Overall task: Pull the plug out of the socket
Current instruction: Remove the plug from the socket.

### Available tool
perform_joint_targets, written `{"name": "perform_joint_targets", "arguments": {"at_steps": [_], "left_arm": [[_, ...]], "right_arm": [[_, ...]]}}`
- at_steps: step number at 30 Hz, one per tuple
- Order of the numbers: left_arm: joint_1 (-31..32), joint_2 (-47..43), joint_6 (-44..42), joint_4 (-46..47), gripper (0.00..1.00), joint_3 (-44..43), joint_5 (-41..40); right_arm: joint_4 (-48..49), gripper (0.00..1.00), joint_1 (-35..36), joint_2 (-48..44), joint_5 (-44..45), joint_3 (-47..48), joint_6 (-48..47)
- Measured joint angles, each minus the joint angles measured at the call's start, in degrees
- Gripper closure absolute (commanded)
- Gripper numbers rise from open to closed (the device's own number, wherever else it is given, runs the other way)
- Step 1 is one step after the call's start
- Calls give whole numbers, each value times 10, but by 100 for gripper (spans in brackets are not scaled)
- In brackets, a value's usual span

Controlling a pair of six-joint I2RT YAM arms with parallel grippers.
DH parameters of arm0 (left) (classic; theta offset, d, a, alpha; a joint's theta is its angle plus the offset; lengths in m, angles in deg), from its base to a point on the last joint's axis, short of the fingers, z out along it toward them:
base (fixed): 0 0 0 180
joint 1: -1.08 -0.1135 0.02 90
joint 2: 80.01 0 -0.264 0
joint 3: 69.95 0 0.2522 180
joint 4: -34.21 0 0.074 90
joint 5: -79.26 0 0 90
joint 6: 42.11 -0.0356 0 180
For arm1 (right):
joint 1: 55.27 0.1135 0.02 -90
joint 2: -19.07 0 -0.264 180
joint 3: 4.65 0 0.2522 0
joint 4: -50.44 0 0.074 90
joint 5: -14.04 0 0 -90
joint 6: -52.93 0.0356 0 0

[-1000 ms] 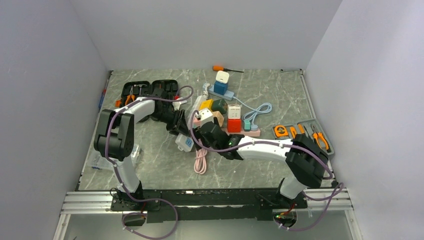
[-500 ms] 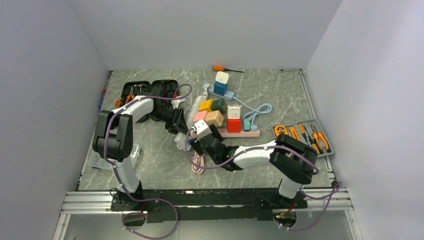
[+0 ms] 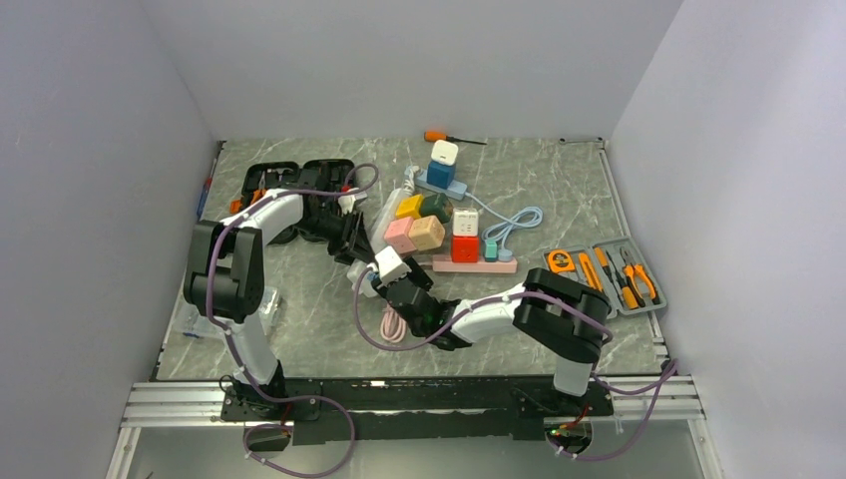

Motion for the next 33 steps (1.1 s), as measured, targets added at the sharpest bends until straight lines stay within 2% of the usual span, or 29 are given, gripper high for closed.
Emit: {"name": "perform_joint_targets", "arguments": {"at_steps": [8, 14, 19, 26, 33], "left_arm": [[0, 0, 7, 0, 78, -4, 14], [4, -3, 17, -1, 78, -4, 16], [4, -8, 17, -6, 80, -4, 7], [-1, -21, 17, -3, 80, -4, -14], [-1, -23, 19, -1, 80, -4, -17]], "right_arm": [[34, 49, 5, -15, 18, -27, 9], [52, 38, 5, -33, 20, -49, 14], [52, 33, 4, -32, 22, -44, 6], [54, 34, 3, 1, 26, -7, -23], [56, 41, 3, 5, 19, 1, -41]]}}
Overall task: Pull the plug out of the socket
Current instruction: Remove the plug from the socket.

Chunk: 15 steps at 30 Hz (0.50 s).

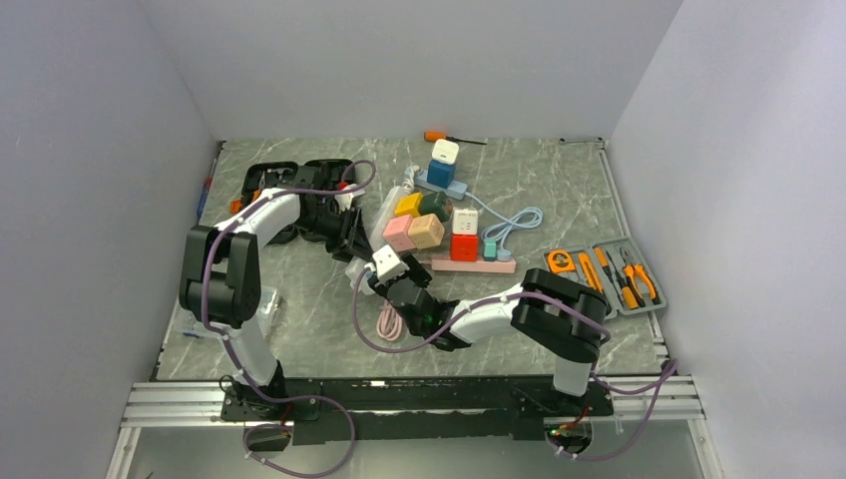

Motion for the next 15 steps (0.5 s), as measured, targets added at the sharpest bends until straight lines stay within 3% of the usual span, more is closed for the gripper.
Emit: {"name": "perform_joint_targets", "arguments": {"at_steps": [10, 15], "left_arm": [[-1, 0, 0, 2, 80, 0, -2], [-2, -1, 0, 7, 79, 0, -2]], "right_arm": [[-4, 49, -10, -1, -42, 0, 14], [-7, 67, -13, 4, -50, 8, 12]]}}
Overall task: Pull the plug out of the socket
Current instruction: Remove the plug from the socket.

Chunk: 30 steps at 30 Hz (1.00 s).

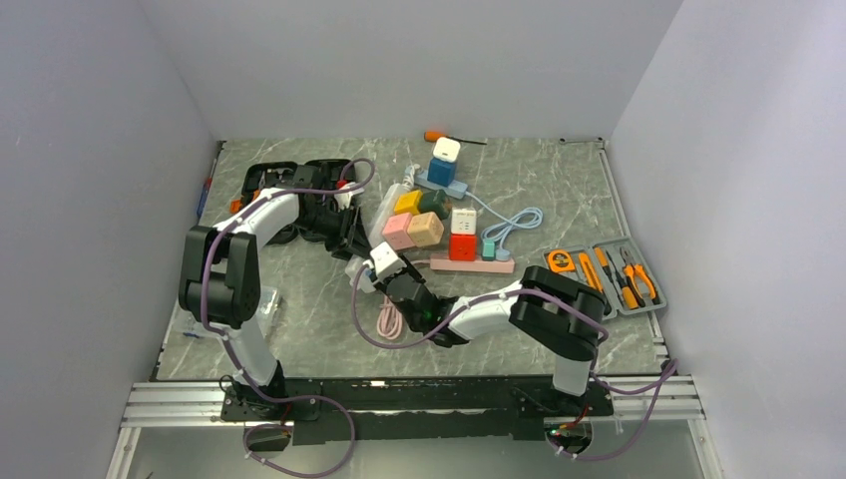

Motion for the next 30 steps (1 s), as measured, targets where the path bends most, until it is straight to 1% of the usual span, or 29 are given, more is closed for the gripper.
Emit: {"name": "perform_joint_targets", "arguments": {"at_steps": [1, 8, 12, 18, 21, 25, 30], "left_arm": [[0, -1, 0, 3, 80, 0, 0], [-1, -7, 1, 15, 81, -2, -6], [2, -17, 1, 17, 82, -2, -22], [11, -23, 6, 16, 83, -2, -29], [13, -25, 5, 16, 84, -2, -47], [4, -25, -12, 0, 84, 1, -103], [-2, -25, -19, 3, 84, 1, -118]], "right_arm": [[0, 72, 0, 2, 0, 4, -3], [13, 89, 1, 10, 19, 14, -25], [24, 100, 0, 4, 22, 8, -19], [29, 100, -5, -33, 14, -25, 22], [37, 100, -8, -47, 18, -39, 39], [43, 100, -31, -80, 62, -58, 54], [44, 100, -34, -98, 88, -66, 67]]}}
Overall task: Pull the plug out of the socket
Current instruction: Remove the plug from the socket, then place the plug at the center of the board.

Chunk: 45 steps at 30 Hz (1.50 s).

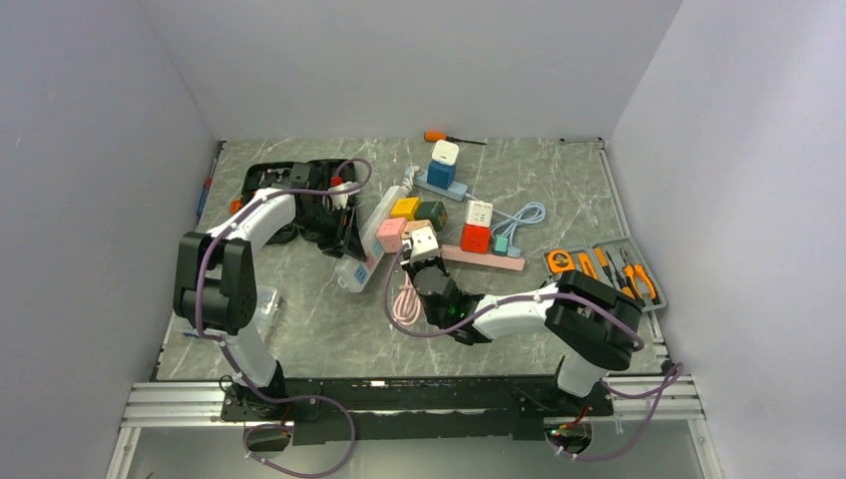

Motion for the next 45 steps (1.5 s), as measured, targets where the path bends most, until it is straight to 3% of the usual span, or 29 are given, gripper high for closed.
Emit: {"name": "perform_joint_targets", "arguments": {"at_steps": [5, 13, 15, 17, 19, 23, 27, 31, 38, 45], "left_arm": [[-3, 0, -2, 4, 79, 4, -3], [-10, 0, -17, 20, 46, 25, 1], [-10, 0, -18, 26, 30, 29, 4], [-10, 0, -16, 30, 6, 32, 12], [-10, 0, -16, 32, 1, 33, 18], [-12, 0, -29, 27, 1, 33, 21], [-17, -8, -47, 13, 1, 32, 24], [-26, -23, -65, -17, 1, 20, 35], [-31, -75, -101, -64, 1, -29, 45], [-20, -159, -143, -75, 1, -44, 44]], "right_arm": [[-33, 100, 16, -5, -1, -8, 23], [-170, 99, 96, -38, -6, -48, 94], [-196, 88, 110, -45, -8, -52, 118], [-221, 62, 122, -48, -12, -53, 143], [-243, 38, 130, -48, -20, -53, 167], [-286, 22, 137, -47, -51, -42, 215], [-341, 21, 136, -59, -68, -19, 245], [-402, 22, 107, -127, -92, 0, 271], [-530, 28, -55, -261, -143, 39, 370], [-664, 28, -202, -272, -194, 52, 487]]}}
